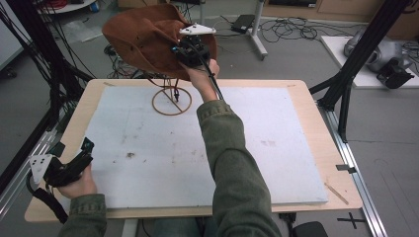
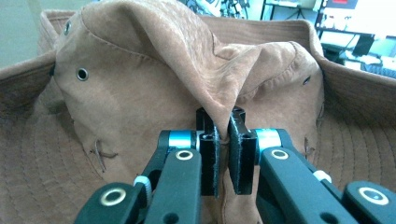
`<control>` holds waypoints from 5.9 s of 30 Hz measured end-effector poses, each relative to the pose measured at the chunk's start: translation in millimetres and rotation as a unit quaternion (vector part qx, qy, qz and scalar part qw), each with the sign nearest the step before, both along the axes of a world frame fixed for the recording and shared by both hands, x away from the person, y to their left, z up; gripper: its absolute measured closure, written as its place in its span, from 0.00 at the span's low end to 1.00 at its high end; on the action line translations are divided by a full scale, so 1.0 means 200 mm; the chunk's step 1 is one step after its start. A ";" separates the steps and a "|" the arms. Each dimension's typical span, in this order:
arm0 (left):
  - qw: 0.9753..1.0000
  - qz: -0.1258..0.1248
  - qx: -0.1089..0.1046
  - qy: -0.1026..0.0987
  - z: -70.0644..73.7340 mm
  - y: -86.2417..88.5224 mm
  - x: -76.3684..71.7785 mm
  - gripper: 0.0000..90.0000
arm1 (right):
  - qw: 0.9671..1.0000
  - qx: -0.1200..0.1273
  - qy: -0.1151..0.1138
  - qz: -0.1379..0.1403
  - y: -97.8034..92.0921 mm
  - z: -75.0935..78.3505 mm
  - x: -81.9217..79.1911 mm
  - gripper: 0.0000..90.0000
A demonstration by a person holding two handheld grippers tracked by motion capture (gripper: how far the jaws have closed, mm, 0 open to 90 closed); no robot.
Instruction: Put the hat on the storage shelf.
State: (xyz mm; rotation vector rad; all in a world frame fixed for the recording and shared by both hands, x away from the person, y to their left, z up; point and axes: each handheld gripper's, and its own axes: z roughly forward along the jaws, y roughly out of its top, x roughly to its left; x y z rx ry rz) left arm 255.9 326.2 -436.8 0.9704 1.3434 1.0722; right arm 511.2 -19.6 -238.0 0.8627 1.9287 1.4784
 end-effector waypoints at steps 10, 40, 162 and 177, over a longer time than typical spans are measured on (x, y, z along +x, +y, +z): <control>1.000 0.000 -0.001 0.000 0.00 0.00 0.01 0.11 | 1.000 0.001 0.003 0.003 -0.03 -0.05 0.00 0.92; 1.000 0.000 -0.003 -0.004 0.00 -0.01 0.00 0.11 | 0.996 0.076 -0.009 -0.038 -0.15 0.03 -0.03 0.12; 0.998 -0.006 0.070 0.009 0.03 -0.12 0.00 0.11 | 0.955 0.069 -0.054 -0.283 -1.41 -0.92 -1.06 0.01; 0.998 -0.010 0.069 0.010 0.02 -0.12 0.00 0.11 | 0.959 0.058 -0.046 -0.272 -1.39 -0.94 -1.06 0.02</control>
